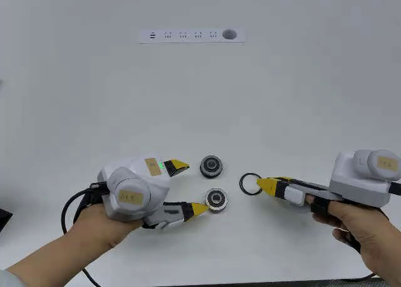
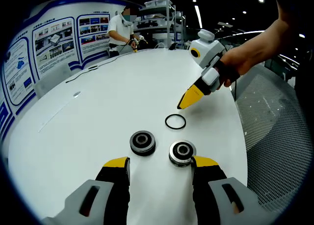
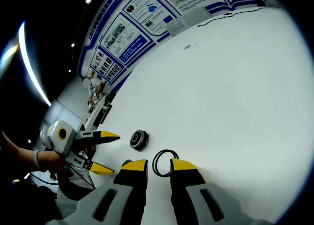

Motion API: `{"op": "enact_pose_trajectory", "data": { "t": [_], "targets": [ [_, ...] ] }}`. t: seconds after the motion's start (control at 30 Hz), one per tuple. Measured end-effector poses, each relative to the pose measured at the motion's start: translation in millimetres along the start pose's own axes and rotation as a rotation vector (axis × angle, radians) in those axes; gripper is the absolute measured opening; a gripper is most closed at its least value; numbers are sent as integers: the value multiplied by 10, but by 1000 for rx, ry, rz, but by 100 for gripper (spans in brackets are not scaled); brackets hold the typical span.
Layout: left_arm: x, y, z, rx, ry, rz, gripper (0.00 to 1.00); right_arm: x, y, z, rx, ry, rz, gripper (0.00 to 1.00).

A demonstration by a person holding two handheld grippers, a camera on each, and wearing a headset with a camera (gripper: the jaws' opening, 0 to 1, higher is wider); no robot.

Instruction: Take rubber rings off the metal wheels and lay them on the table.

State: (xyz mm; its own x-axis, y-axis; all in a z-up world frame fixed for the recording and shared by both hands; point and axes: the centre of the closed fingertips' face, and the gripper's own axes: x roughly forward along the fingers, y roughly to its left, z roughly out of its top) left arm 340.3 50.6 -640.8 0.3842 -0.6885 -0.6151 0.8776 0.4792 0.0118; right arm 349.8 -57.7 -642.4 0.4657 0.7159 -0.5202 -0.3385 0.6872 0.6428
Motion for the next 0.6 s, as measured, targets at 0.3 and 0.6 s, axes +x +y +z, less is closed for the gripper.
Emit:
{"op": "enact_pose_trajectory", "data": {
  "t": [0.3,0.6],
  "targets": [
    [91,110,139,2,-15,17,48,50,90,19,-5,0,33,19],
    [179,179,203,-18,-18,22,42,87,132,-2,1,7,50,18]
  ]
}}
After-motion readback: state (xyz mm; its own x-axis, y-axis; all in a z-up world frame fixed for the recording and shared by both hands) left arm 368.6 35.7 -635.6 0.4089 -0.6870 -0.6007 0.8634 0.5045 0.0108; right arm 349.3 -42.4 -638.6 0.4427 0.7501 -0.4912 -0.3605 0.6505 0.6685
